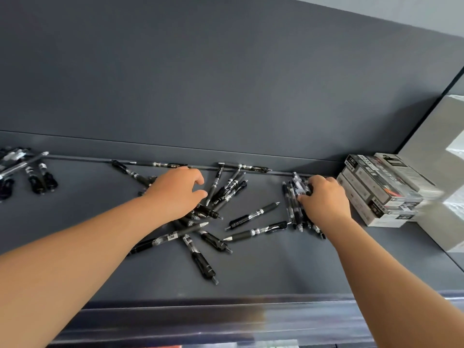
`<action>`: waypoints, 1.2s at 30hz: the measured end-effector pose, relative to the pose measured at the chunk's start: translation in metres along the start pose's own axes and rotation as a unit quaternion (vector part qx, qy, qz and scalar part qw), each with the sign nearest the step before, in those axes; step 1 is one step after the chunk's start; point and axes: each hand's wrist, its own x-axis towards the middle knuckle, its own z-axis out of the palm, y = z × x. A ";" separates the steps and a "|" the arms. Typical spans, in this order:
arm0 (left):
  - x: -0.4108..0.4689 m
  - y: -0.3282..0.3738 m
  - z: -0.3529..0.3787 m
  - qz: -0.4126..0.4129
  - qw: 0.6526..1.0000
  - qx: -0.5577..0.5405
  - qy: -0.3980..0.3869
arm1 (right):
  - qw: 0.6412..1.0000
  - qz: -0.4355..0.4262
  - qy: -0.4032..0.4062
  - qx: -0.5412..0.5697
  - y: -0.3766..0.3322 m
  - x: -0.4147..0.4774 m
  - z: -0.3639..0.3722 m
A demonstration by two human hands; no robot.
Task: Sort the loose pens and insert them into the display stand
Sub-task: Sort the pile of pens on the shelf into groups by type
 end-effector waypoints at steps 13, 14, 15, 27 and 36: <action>-0.034 -0.044 -0.030 -0.016 1.000 0.020 -0.010 | 0.922 -0.282 -0.241 -0.107 -0.052 -0.047 0.004; -0.038 -0.048 -0.033 -0.030 0.999 0.017 -0.017 | 0.924 -0.283 -0.230 -0.111 -0.056 -0.046 0.007; -0.040 -0.052 -0.036 -0.045 0.999 0.016 -0.025 | 0.927 -0.283 -0.223 -0.108 -0.058 -0.045 0.010; -0.064 -0.077 -0.044 -0.150 0.964 0.069 -0.207 | 0.935 -0.312 -0.170 -0.006 -0.088 -0.043 0.018; -0.067 -0.086 -0.043 -0.154 0.968 0.038 -0.194 | 0.927 -0.320 -0.172 0.095 -0.122 -0.056 -0.008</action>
